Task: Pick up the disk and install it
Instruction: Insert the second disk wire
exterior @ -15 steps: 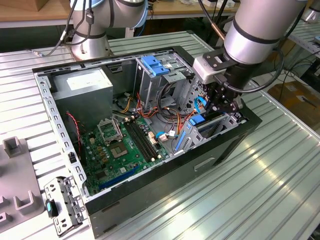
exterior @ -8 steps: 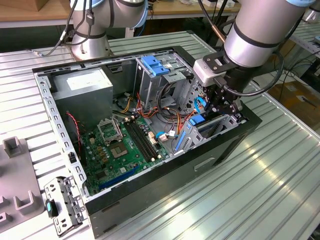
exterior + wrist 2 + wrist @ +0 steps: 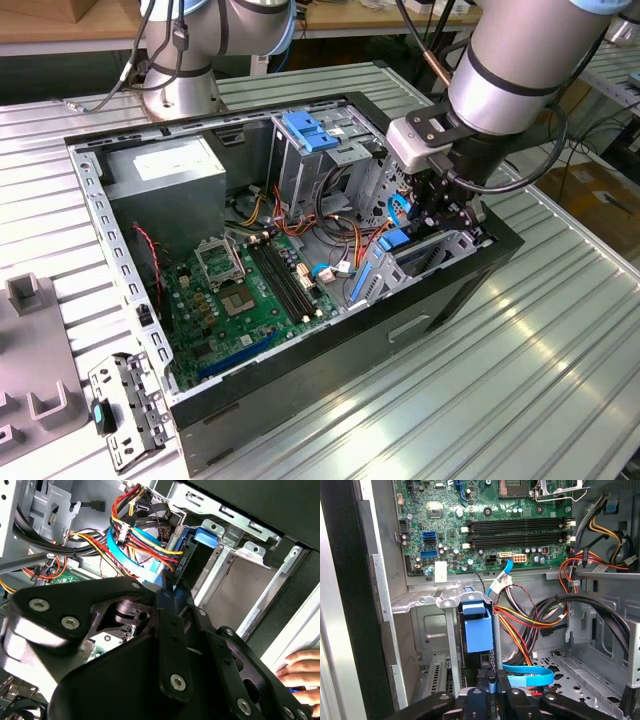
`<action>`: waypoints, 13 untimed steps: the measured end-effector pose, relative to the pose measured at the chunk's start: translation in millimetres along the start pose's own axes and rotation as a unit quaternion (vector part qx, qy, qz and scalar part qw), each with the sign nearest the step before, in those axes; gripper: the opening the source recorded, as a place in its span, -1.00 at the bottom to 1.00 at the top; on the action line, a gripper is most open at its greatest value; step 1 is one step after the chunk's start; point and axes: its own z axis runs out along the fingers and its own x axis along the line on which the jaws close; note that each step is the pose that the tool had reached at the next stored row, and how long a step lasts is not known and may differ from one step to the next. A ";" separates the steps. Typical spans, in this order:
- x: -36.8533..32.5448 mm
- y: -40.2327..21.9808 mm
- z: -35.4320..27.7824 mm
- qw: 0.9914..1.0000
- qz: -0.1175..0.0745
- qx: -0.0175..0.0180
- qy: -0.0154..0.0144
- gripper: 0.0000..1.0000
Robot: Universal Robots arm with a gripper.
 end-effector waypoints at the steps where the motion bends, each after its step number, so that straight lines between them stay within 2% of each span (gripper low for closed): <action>1: 0.0 0.0 0.0 1.000 0.000 0.000 0.000 -0.52; 4: -0.5 -0.7 -4.2 1.000 0.000 0.000 0.000 -0.52; 7: -2.2 -2.9 -17.6 1.000 0.000 0.001 0.000 -0.52; 11: -2.4 -3.2 -19.5 1.000 0.000 0.002 0.000 -0.55; 13: -2.4 -3.2 -19.6 1.000 0.000 0.002 0.000 -0.79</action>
